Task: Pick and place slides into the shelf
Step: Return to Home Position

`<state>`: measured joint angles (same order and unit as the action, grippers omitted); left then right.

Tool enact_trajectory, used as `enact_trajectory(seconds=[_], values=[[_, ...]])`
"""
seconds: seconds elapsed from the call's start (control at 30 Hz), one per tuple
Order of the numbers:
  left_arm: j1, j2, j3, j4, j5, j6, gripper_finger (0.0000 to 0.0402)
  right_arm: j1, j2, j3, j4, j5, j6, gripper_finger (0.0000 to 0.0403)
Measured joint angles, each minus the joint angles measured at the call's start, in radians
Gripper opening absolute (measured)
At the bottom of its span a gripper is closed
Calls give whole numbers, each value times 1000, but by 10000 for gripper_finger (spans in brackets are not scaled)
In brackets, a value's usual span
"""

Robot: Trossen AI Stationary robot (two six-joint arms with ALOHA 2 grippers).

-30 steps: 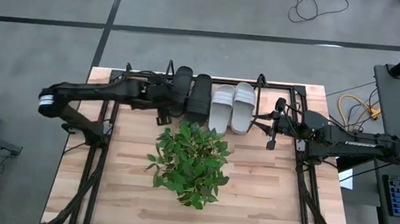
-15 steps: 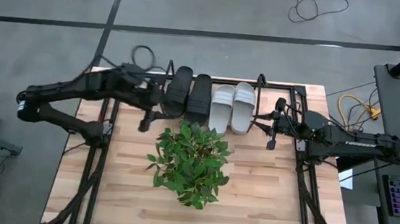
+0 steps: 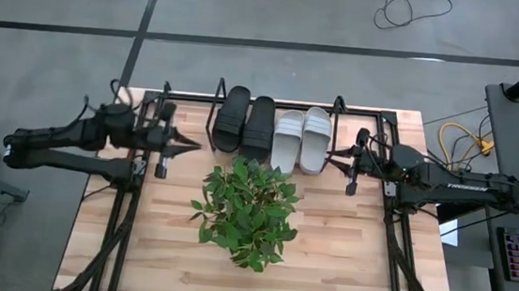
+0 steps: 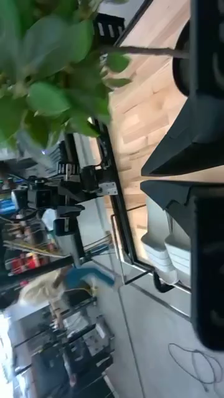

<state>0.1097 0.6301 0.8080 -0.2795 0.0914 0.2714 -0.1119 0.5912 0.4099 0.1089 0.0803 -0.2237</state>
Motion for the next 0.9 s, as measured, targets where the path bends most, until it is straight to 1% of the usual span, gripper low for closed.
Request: enact_trajectory(seconds=[0.1, 0.17, 0.27, 0.47, 0.53, 0.6, 0.67, 0.77, 0.83, 0.9], values=[[-1, -109, -143, 66, 2, -15, 1, 0, 10, 0, 0, 0, 10, 74], [-2, -192, -228, 105, 0, -64, 1, 0, 17, 0, -1, 0, 7, 77], [-2, -303, -322, 149, -58, -81, 0, 0, 35, 0, 0, 0, 1, 79], [-11, -496, -405, 163, -64, -83, 0, 0, 84, 0, 7, 0, -13, 72], [-15, -545, -424, 119, -66, -102, 0, 0, 103, 0, 20, 0, -13, 69], [-15, -582, -459, 96, -71, -109, 0, 0, 122, 0, 45, 0, -15, 68], [-15, -603, -482, 113, -78, -110, 0, 0, 141, 0, 71, 0, -16, 70], [-15, -592, -519, 114, -110, -117, 0, 0, 164, 0, 95, 0, -9, 74], [-16, -567, -546, 162, -128, -130, 0, 0, 173, 1, 109, 0, -6, 76], [-25, -550, -576, 173, -130, -156, 0, 0, 172, 1, 116, 0, -5, 77]])
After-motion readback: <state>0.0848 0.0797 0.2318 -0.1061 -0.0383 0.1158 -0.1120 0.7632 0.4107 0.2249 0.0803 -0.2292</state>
